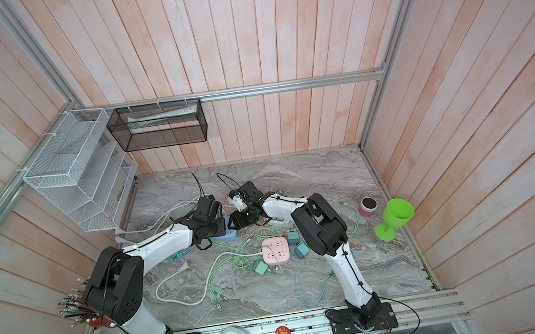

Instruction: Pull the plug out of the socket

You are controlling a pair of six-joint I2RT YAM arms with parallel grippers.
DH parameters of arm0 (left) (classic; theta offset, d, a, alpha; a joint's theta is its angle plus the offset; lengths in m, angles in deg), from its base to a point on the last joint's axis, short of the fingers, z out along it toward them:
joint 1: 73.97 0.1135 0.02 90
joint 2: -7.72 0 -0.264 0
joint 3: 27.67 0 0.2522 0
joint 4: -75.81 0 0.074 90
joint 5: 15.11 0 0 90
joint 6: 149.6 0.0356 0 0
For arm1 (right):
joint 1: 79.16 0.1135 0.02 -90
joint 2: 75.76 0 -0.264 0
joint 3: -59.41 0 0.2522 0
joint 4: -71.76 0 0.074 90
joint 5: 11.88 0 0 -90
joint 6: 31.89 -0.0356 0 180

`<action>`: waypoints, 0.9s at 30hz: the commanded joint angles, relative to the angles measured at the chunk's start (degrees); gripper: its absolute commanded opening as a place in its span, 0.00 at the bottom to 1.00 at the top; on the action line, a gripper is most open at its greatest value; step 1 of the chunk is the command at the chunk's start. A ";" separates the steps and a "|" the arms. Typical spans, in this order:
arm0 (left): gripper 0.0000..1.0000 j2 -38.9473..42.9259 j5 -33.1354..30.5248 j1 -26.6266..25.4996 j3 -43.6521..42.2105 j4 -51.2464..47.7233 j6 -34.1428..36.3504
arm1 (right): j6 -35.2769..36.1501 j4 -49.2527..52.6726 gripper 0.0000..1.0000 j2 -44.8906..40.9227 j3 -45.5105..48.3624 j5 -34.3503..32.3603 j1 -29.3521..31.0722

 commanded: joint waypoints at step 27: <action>0.09 14.63 7.84 5.18 -9.12 -0.90 1.15 | 1.39 5.31 0.50 4.67 5.76 -6.22 0.26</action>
